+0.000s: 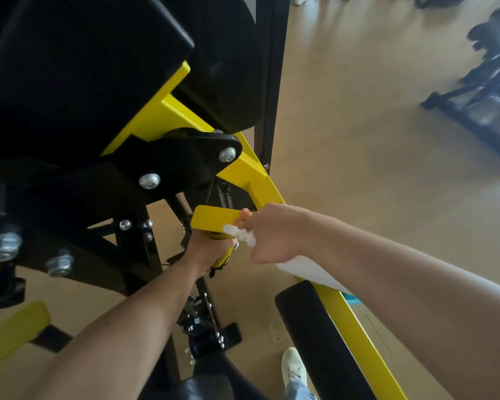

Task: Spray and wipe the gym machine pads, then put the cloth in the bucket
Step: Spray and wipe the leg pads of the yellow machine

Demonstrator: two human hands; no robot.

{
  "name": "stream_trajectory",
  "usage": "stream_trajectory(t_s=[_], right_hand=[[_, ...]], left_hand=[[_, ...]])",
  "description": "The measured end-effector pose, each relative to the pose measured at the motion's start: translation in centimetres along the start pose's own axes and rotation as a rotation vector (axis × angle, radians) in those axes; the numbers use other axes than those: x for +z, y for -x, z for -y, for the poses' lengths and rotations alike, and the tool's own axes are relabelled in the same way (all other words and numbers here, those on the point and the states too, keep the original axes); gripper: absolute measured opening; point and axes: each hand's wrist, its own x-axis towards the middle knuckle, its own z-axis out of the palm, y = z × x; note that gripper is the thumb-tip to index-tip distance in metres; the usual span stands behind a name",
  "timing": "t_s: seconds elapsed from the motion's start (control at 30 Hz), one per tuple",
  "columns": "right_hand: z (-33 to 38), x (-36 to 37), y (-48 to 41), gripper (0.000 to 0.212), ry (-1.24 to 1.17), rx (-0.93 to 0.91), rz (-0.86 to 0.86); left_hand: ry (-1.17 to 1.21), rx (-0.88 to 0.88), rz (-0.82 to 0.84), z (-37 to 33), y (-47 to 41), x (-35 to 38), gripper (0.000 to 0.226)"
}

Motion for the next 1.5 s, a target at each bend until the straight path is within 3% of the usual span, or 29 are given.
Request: stream_trajectory(t_s=[0.1, 0.2, 0.33, 0.47, 0.57, 0.63, 0.8, 0.87, 0.9, 0.97, 1.07, 1.2, 1.27, 1.37, 1.5], right_hand=[[-0.3, 0.2, -0.2, 0.025, -0.018, 0.005, -0.011], [-0.3, 0.3, -0.1, 0.042, -0.026, 0.008, -0.012], [0.0, 0.4, -0.1, 0.045, -0.013, 0.011, -0.019], [-0.2, 0.5, 0.2, 0.041, -0.028, -0.002, -0.036], [-0.3, 0.8, 0.3, 0.028, -0.025, -0.003, -0.039], [-0.3, 0.7, 0.3, 0.049, -0.03, -0.015, -0.022], [-0.7, 1.0, 0.1, 0.058, 0.005, -0.035, -0.008], [-0.8, 1.4, -0.2, 0.058, 0.012, -0.028, -0.015], [-0.8, 1.5, -0.3, 0.06, 0.011, -0.024, -0.028], [-0.9, 1.6, -0.5, 0.065, 0.014, -0.019, -0.04], [-1.0, 1.5, -0.2, 0.063, 0.034, -0.023, -0.045], [-0.8, 2.0, 0.1, 0.063, 0.0, -0.01, -0.045], [-0.9, 2.0, 0.0, 0.058, 0.001, -0.003, -0.046], [-1.0, 1.8, 0.0, 0.054, 0.024, -0.027, -0.039], [-1.0, 1.4, 0.5, 0.067, 0.046, -0.084, -0.022]], left_hand=[[-0.031, -0.019, -0.033, 0.4, -0.3, 1.4, 0.023], [-0.018, -0.074, -0.029, 1.0, -0.2, 1.9, 0.039], [-0.018, 0.05, -0.02, -0.1, 0.5, 0.7, 0.017], [0.023, 0.16, 0.113, -2.0, 1.3, -1.0, 0.03], [0.041, -0.088, 0.02, -0.2, -0.4, -0.8, 0.029], [0.064, -0.209, -0.026, 1.4, -0.9, -0.4, 0.029], [-0.122, 0.09, -0.017, 2.6, -1.1, 1.5, 0.011], [-0.122, 0.065, -0.007, 4.0, -1.9, 1.9, 0.035], [-0.113, 0.021, 0.006, 3.6, -1.9, 2.1, 0.036], [-0.14, 0.005, 0.009, 3.7, -2.0, 2.3, 0.023], [-0.151, 0.102, 0.003, 3.0, -0.8, 1.7, 0.027], [-0.111, -0.066, 0.091, 3.3, 0.6, -0.3, 0.014], [-0.027, 0.022, 0.136, 2.0, 1.1, -1.4, 0.034], [0.116, 0.084, 0.094, 0.2, 1.8, -1.5, 0.023], [0.012, 0.057, 0.078, 1.7, 0.2, 0.0, 0.031]])
